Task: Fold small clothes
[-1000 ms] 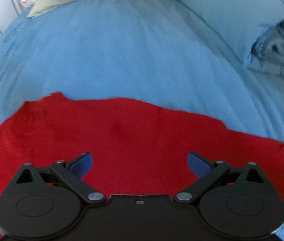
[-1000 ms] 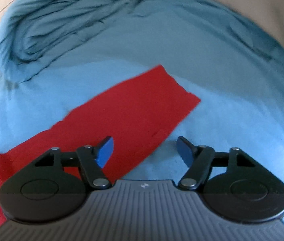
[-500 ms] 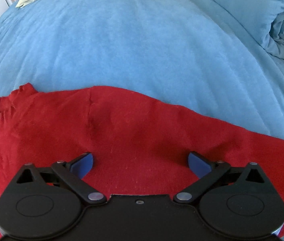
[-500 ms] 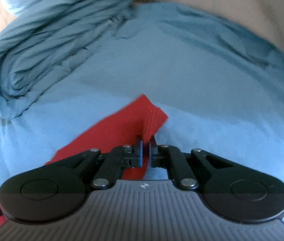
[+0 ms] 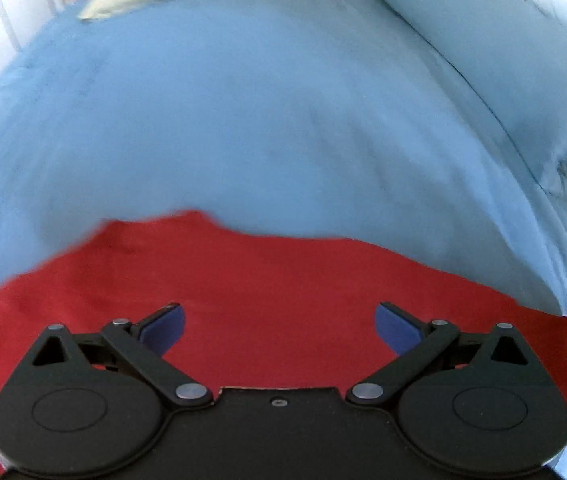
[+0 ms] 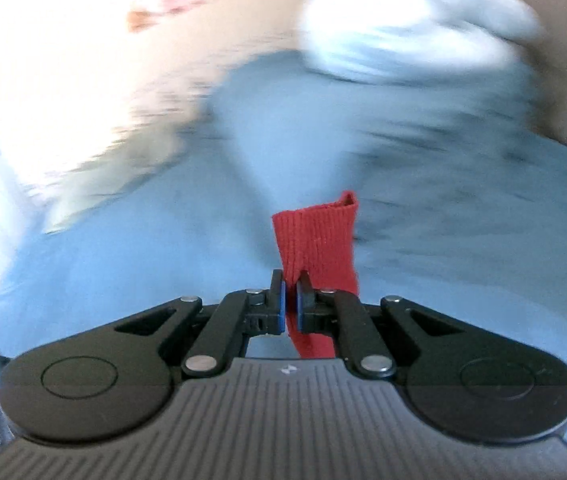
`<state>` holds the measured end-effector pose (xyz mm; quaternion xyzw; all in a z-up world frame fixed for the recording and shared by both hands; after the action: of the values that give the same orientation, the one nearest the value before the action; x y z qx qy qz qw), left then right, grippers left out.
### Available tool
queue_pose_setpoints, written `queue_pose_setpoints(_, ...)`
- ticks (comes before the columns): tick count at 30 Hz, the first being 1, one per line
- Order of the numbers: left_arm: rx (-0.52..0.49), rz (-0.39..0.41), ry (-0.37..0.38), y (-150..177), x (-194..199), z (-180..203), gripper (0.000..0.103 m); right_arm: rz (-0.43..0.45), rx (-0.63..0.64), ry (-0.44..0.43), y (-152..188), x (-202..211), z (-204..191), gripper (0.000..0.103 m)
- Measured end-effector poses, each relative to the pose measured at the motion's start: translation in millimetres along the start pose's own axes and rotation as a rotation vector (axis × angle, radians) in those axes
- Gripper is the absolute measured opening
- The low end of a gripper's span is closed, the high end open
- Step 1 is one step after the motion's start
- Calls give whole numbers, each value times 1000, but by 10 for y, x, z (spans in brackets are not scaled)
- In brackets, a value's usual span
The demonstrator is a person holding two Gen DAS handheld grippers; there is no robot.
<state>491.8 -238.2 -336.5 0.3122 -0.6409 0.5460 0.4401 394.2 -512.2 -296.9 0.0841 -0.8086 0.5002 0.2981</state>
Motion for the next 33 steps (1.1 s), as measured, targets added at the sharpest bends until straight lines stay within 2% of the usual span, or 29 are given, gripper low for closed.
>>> queue_pose_setpoints(3, 41, 29, -68, 134, 256, -701, 103, -24, 63, -186, 86, -37, -862, 21)
queue_pose_setpoints(5, 77, 38, -113, 298, 342, -1175, 103, -62, 120, -316, 296, -87, -1429, 21)
queue_pose_setpoints(7, 109, 33, -153, 501, 365, -1591, 103, -108, 197, -427, 628, -163, -1936, 21)
queue_pose_setpoints(9, 146, 9, -180, 711, 332, -1973, 103, -175, 263, -494, 1063, -295, -2343, 20)
queue_pose_setpoints(13, 231, -48, -166, 1081, 204, -2530, 103, -330, 438, -474, 2059, -636, -2847, 20)
queue_pose_setpoints(16, 282, -67, -108, 1245, 108, -2727, 103, -374, 548, -442, 2560, -734, -2976, 20)
queue_pose_setpoints(21, 298, -55, -43, 1264, 42, -2806, 103, -373, 646, -426, 2860, -743, -3019, 20)
queue_pose_setpoints(26, 307, -42, 39, 1205, -13, -2817, 103, -398, 729, -437, 2868, -921, -3041, 25)
queue_pose_setpoints(27, 312, -41, 69, 1191, 3, -2787, 103, -403, 744, -448, 2867, -939, -3069, 33)
queue_pose_setpoints(28, 316, -42, 94, 1163, -16, -2769, 103, -414, 759, -461, 2850, -900, -3057, 49)
queue_pose_setpoints(29, 321, -43, 122, 1141, -20, -2745, 103, -419, 762, -467, 2809, -867, -3029, 60)
queue_pose_setpoints(30, 324, -49, 142, 1117, -41, -2714, 103, -413, 759, -467, 2776, -817, -2988, 79)
queue_pose_setpoints(31, 325, -60, 163, 1102, -61, -2677, 103, -398, 751, -463, 2716, -736, -2940, 87)
queue_pose_setpoints(33, 332, -82, 211, 1087, -104, -2575, 102, -390, 725, -465, 2573, -568, -2738, 88)
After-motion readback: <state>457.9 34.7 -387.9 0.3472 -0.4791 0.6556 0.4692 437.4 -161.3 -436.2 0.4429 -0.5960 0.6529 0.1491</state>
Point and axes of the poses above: each gripper's, at about its wrist camera, not at the fingertips, and x roughly against the way its jaws point, z to its right, y to its underside, the point moved 1 cm from there along -x, roughly the way its jaws point, and after that the axes turned 3 degrees about -z, right-handed, at the moved point
